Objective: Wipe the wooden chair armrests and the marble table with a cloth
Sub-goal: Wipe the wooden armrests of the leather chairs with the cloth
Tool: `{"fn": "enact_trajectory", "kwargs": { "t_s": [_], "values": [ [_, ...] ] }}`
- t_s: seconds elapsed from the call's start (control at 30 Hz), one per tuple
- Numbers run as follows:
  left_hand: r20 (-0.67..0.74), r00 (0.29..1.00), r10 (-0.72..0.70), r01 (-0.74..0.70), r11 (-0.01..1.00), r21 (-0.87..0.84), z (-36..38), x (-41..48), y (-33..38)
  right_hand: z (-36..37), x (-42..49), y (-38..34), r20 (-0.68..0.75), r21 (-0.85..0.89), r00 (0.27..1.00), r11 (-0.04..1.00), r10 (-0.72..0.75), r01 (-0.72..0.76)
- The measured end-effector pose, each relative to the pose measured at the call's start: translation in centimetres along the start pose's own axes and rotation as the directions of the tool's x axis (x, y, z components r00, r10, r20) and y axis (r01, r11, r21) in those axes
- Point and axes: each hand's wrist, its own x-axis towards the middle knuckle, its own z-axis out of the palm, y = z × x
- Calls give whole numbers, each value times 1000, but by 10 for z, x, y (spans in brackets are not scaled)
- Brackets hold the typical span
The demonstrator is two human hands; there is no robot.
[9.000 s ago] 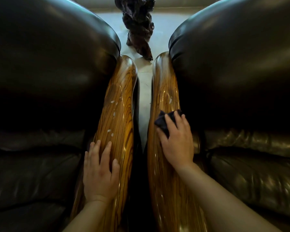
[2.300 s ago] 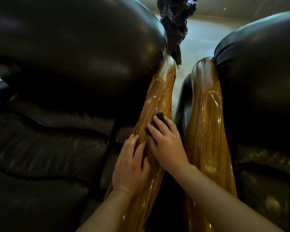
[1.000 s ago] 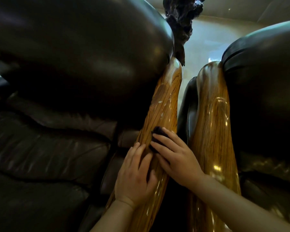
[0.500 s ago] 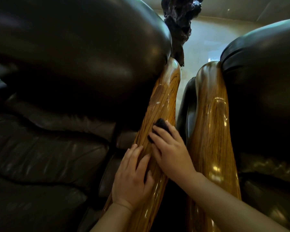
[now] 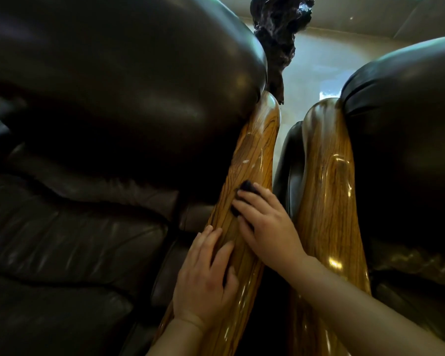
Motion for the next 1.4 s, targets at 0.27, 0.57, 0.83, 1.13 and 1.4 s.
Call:
{"fn": "enact_trajectory", "kwargs": {
  "t_s": [0.27,0.57,0.83,1.13,1.4],
  "values": [
    [10,1000,-4,4,1000,9,-2,0,1,7,35,-12,-28,-65,983,981,181,-182],
    [4,1000,-8,8,999,31,-1,0,1,4,61,-2,-76,-11,949,951,307,-308],
    [14,1000,1,-2,999,39,-1,1,1,-3,37,21,-34,73,978,977,205,-203],
    [20,1000,-9,8,1000,22,-2,1,1,0,48,18,-46,23,980,981,194,-193],
    [-15,1000,-4,4,1000,-17,-3,3,3,4,109,28,41,-151,967,958,251,-242]
  ]
}}
